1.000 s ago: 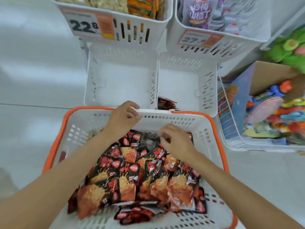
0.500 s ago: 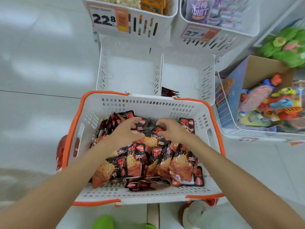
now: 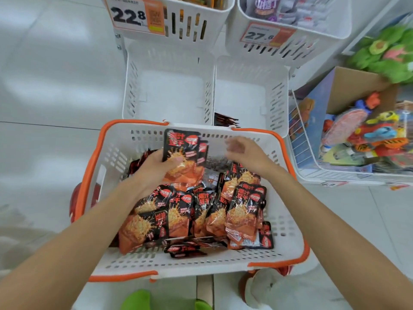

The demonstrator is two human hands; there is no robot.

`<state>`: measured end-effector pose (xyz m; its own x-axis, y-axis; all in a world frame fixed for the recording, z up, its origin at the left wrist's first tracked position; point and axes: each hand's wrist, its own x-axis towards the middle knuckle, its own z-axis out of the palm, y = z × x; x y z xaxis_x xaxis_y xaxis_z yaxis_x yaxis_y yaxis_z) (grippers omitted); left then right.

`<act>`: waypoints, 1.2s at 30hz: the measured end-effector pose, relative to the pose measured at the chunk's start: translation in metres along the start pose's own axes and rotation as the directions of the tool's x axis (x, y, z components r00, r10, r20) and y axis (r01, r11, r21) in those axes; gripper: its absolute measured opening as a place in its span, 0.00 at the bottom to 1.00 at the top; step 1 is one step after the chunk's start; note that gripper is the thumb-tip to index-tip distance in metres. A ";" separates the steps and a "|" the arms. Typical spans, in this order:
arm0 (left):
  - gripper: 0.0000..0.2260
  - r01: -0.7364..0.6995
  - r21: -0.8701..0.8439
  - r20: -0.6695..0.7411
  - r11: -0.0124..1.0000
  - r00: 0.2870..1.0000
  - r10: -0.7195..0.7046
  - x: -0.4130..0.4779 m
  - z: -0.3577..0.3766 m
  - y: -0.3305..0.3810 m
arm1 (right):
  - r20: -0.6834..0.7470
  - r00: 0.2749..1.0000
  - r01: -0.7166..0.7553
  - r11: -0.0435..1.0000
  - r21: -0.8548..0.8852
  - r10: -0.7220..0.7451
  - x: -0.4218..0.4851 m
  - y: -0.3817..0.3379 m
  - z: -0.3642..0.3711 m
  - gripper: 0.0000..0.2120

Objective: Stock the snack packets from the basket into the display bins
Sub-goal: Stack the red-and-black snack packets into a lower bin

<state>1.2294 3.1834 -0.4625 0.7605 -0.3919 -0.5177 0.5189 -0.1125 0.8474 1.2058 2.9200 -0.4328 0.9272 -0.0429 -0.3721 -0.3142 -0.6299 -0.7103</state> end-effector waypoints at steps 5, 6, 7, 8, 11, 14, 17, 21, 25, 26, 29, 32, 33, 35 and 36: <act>0.15 0.056 -0.127 -0.005 0.990 0.998 -0.057 -0.003 -0.014 -0.016 | 0.180 0.885 -0.158 0.640 -0.752 0.430 -0.026 0.076 0.013 0.43; 0.17 0.061 -0.133 0.011 0.989 0.998 -0.060 -0.003 -0.013 -0.019 | 0.180 0.897 -0.170 0.692 -0.702 0.403 -0.029 0.082 0.016 0.40; 0.19 0.063 -0.138 0.018 0.988 0.998 -0.061 -0.002 -0.012 -0.021 | 0.183 0.910 -0.209 0.793 -0.572 0.371 -0.031 0.085 0.018 0.36; 0.19 0.062 -0.140 0.014 0.988 0.998 -0.061 -0.002 -0.010 -0.023 | 0.183 0.924 -0.239 0.882 -0.407 0.335 -0.031 0.083 0.019 0.34; 0.15 0.044 -0.131 -0.025 0.990 0.999 -0.047 -0.003 -0.005 -0.023 | 0.125 0.970 -0.201 0.977 -0.075 0.209 -0.031 0.067 0.017 0.29; 0.16 0.021 -0.132 -0.070 0.991 0.997 -0.031 -0.004 -0.001 -0.017 | -0.005 0.996 -0.088 0.982 0.169 0.091 -0.030 0.038 0.009 0.25; 0.18 0.034 -0.228 -0.063 0.973 0.997 -0.049 -0.004 0.001 -0.009 | -0.094 0.994 -0.011 0.879 0.477 0.063 -0.025 0.012 -0.005 0.20; 0.38 0.094 -0.275 0.054 0.957 0.995 -0.082 -0.003 0.016 -0.001 | -0.198 0.980 0.097 0.842 0.531 0.012 -0.018 -0.019 0.003 0.24; 0.46 0.018 -0.115 0.122 0.993 0.992 -0.004 -0.006 0.042 0.009 | -0.187 0.982 0.115 0.834 0.539 -0.014 -0.022 -0.038 0.017 0.20; 0.46 0.005 -0.126 0.097 0.992 0.995 0.007 -0.004 0.044 0.009 | -0.206 0.978 0.126 0.861 0.492 -0.025 -0.025 -0.042 0.017 0.20; 0.47 -0.031 -0.230 0.026 0.973 0.999 0.038 -0.006 0.043 0.010 | -0.192 0.981 0.042 0.910 0.413 0.042 -0.026 -0.036 0.018 0.34; 0.38 -0.118 -0.264 -0.026 0.957 0.993 0.116 -0.008 0.049 0.013 | 0.042 0.983 -0.180 0.903 0.390 0.178 -0.030 -0.040 0.030 0.44; 0.34 -0.159 -0.226 -0.038 0.961 0.987 0.155 -0.008 0.052 0.014 | 0.097 0.976 -0.218 0.873 0.436 0.195 -0.029 -0.038 0.035 0.50; 0.31 -0.212 -0.089 -0.002 0.973 0.977 0.212 -0.010 0.057 0.018 | 0.121 0.978 -0.208 0.812 0.545 0.170 -0.031 -0.038 0.040 0.48; 0.32 -0.231 -0.013 0.038 0.973 0.972 0.231 -0.011 0.057 0.019 | 0.118 0.985 -0.169 0.783 0.599 0.122 -0.032 -0.039 0.041 0.40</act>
<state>1.2093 3.1335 -0.4338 0.8442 -0.4421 -0.3030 0.3346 -0.0070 0.9423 1.1806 2.9779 -0.4174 0.8513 -0.0282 -0.5239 -0.5245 -0.0209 -0.8511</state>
